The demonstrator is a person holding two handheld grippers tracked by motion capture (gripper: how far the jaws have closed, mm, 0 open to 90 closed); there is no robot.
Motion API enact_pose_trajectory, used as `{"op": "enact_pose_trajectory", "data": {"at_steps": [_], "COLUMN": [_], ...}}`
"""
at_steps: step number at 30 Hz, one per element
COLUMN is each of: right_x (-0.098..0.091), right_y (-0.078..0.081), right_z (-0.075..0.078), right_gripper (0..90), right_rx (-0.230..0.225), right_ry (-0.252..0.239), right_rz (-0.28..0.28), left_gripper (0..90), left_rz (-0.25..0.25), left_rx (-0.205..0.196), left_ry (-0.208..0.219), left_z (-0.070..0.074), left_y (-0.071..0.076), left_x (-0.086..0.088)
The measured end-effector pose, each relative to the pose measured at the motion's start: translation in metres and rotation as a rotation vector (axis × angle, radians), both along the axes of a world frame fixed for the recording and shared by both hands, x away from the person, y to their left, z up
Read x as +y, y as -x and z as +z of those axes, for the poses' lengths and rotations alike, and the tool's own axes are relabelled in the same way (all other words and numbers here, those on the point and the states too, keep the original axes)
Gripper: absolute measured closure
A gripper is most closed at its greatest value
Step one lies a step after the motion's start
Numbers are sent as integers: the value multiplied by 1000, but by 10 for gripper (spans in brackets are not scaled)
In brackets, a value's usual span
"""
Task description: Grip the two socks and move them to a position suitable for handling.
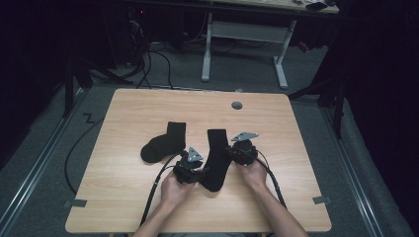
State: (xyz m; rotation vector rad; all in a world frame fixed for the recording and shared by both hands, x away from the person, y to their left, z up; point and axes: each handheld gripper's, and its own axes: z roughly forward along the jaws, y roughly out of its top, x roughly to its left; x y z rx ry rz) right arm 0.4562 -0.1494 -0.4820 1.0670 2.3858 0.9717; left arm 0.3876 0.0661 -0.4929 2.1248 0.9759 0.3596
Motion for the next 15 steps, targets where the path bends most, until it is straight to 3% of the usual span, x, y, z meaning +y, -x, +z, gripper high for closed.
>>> {"op": "enact_pose_trajectory", "data": {"at_steps": [1, 4, 8, 11, 15], "right_x": [1, 3, 9, 13, 13], "right_y": [-3, -5, -5, -5, -2], "right_z": [-8, -12, -13, -12, -8], "right_gripper": [831, 832, 816, 751, 726], "right_rx": [26, 35, 24, 22, 1], "right_ry": [7, -1, 10, -6, -13], "right_rz": [-3, -10, 3, 3, 5], "left_gripper": [586, 572, 563, 547, 539], "left_rz": [-1, -24, -32, -15, -7], "left_rx": [0, 7, -4, -12, -9], "left_ry": [-15, -38, -42, -25, -39], "left_z": [-2, -4, -5, -1, -3], "left_y": [0, 3, 6, 4, 3], "left_x": [-3, -6, -8, -7, -6]}}
